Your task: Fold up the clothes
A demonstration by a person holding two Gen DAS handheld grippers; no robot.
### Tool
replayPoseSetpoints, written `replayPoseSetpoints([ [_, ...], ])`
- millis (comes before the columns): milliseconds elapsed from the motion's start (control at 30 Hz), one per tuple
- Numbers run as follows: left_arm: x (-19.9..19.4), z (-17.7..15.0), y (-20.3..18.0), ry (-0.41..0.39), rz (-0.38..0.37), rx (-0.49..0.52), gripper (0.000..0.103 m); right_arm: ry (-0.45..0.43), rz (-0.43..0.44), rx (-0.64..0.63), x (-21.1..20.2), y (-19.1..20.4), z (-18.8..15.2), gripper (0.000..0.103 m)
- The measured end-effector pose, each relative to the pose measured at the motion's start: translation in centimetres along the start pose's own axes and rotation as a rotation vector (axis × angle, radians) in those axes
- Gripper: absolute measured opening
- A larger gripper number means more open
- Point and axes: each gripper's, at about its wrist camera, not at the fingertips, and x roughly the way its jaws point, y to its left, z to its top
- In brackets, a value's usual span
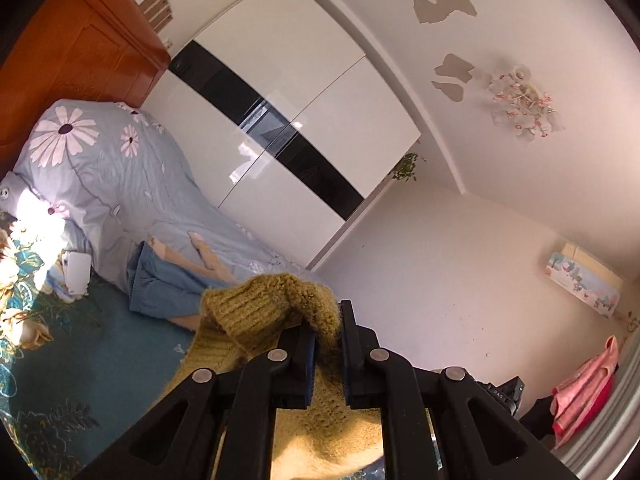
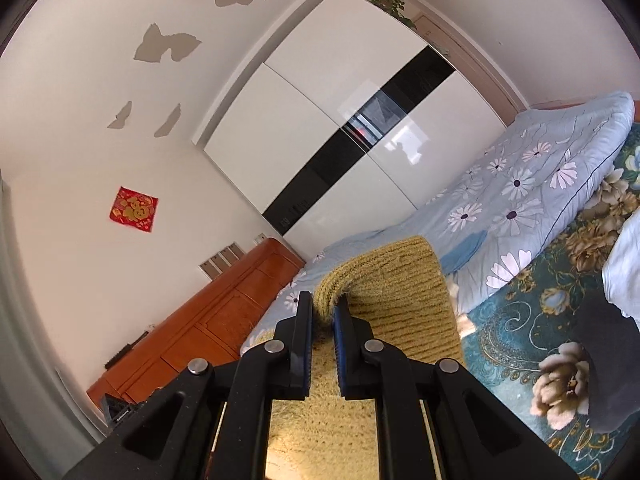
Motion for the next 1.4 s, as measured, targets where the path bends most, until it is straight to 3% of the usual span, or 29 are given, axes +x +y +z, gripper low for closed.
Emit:
replayPoseSetpoints([
  [100, 3.1, -0.9, 4.6, 0.091, 0.044, -0.109, 0.011, 0.085, -0.091, 0.034, 4.1, -2.7, -0.8, 0.01],
  [367, 13.5, -6.7, 21.2, 0.295, 0.268, -0.456, 0.011, 0.316, -0.321, 0.204, 14.5, -14.3, -5.8, 0.01],
  [500, 17.2, -9.1, 25.5, 0.344, 0.325, -0.546, 0.011, 0.394, -0.39, 0.239, 17.6, -17.9, -7.7, 0.01],
  [800, 23.4, -5.6, 25.4, 0.331, 0.347, -0.524, 0.011, 0.386, -0.436, 0.214, 22.4, -20.5, -4.4, 0.01],
  [967, 26.3, -8.1, 29.0, 0.4, 0.451, -0.607, 0.011, 0.5, -0.495, 0.219, 25.3, -22.5, -6.2, 0.01],
  [1100, 27.0, -9.6, 29.8, 0.428, 0.471, -0.614, 0.013, 0.54, -0.511, 0.191, 25.7, -23.6, -8.2, 0.013],
  [1167, 27.0, -9.6, 29.9, 0.424, 0.458, -0.634, 0.024, 0.539, -0.496, 0.216, 25.3, -24.2, -8.5, 0.016],
  [1233, 26.8, -9.3, 29.2, 0.428, 0.434, -0.644, 0.053, 0.53, -0.492, 0.217, 24.8, -24.2, -8.3, 0.021],
  [1267, 26.7, -9.3, 28.5, 0.442, 0.408, -0.643, 0.057, 0.525, -0.485, 0.216, 24.4, -24.1, -8.2, 0.03],
  [1400, 25.6, -9.1, 24.7, 0.512, 0.322, -0.544, 0.064, 0.503, -0.438, 0.195, 22.3, -22.6, -7.8, 0.042],
])
